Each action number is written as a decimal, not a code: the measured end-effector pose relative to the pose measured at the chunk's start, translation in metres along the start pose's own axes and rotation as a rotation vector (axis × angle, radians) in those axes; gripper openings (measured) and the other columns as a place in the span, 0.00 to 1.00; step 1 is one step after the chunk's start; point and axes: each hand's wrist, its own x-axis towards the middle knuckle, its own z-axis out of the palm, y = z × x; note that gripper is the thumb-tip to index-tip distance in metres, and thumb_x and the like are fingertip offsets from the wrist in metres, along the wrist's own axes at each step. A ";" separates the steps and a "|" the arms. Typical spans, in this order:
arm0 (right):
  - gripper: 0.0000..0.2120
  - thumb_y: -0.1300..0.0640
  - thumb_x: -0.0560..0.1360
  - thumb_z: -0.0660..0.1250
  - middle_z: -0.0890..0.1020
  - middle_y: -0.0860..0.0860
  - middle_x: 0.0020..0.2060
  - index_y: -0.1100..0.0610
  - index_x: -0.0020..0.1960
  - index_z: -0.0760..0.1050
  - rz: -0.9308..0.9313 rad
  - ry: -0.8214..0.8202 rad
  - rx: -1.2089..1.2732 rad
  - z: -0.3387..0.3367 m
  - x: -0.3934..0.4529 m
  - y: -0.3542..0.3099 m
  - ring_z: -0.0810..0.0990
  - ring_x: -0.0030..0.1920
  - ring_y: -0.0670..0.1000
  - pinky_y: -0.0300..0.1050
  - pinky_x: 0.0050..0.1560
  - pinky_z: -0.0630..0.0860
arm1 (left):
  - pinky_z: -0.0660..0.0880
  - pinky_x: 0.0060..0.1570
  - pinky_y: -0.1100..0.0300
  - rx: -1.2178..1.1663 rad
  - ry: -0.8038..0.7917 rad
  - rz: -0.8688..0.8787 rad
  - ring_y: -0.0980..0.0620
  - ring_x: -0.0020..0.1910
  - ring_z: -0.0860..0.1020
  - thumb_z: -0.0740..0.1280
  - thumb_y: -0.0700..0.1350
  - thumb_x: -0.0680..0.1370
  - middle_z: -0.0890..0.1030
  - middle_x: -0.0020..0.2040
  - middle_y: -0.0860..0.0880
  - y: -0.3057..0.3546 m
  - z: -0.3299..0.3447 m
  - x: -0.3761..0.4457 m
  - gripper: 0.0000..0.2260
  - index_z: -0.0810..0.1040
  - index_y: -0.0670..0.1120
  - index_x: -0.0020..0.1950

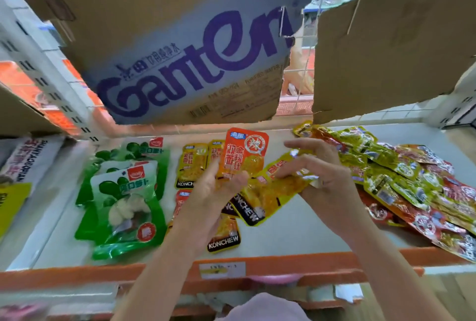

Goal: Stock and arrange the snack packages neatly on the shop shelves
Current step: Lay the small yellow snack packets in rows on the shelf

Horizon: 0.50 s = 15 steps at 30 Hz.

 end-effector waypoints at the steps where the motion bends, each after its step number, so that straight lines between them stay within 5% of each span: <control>1: 0.23 0.70 0.64 0.73 0.73 0.45 0.58 0.44 0.46 0.77 0.018 0.012 0.008 0.003 0.002 -0.001 0.69 0.62 0.50 0.30 0.58 0.66 | 0.77 0.53 0.54 0.017 -0.030 0.034 0.49 0.55 0.80 0.76 0.52 0.62 0.82 0.55 0.50 -0.001 -0.001 -0.002 0.31 0.72 0.53 0.63; 5: 0.24 0.63 0.72 0.70 0.73 0.51 0.60 0.49 0.63 0.66 0.292 0.109 0.366 0.020 0.007 -0.004 0.76 0.56 0.44 0.41 0.54 0.75 | 0.78 0.51 0.50 -0.033 0.035 0.138 0.46 0.51 0.82 0.79 0.42 0.60 0.83 0.52 0.47 -0.006 -0.005 -0.006 0.26 0.77 0.54 0.56; 7: 0.13 0.57 0.78 0.61 0.79 0.52 0.53 0.55 0.62 0.69 0.446 0.148 0.557 0.026 0.008 -0.005 0.80 0.45 0.45 0.42 0.46 0.78 | 0.77 0.53 0.46 -0.023 0.140 0.175 0.47 0.51 0.82 0.77 0.44 0.61 0.83 0.51 0.48 -0.006 -0.007 -0.006 0.26 0.75 0.54 0.56; 9: 0.18 0.47 0.76 0.55 0.83 0.51 0.39 0.58 0.55 0.74 0.508 0.101 0.708 0.033 0.004 -0.005 0.81 0.38 0.47 0.40 0.39 0.78 | 0.76 0.55 0.46 0.012 0.244 0.209 0.49 0.52 0.81 0.76 0.45 0.61 0.83 0.52 0.50 -0.007 -0.009 -0.006 0.27 0.73 0.54 0.58; 12: 0.18 0.46 0.69 0.62 0.83 0.51 0.41 0.58 0.51 0.74 0.468 -0.073 0.685 0.048 -0.005 -0.012 0.81 0.42 0.49 0.42 0.40 0.77 | 0.76 0.54 0.49 0.154 0.294 0.213 0.51 0.52 0.81 0.76 0.51 0.62 0.82 0.52 0.52 -0.011 -0.011 -0.008 0.28 0.71 0.56 0.59; 15: 0.16 0.55 0.66 0.70 0.83 0.52 0.47 0.55 0.52 0.71 0.509 -0.045 0.596 0.067 -0.011 -0.010 0.82 0.47 0.51 0.44 0.44 0.80 | 0.75 0.52 0.60 0.335 0.241 0.201 0.63 0.49 0.79 0.71 0.53 0.72 0.81 0.49 0.59 -0.022 -0.017 -0.008 0.16 0.71 0.59 0.57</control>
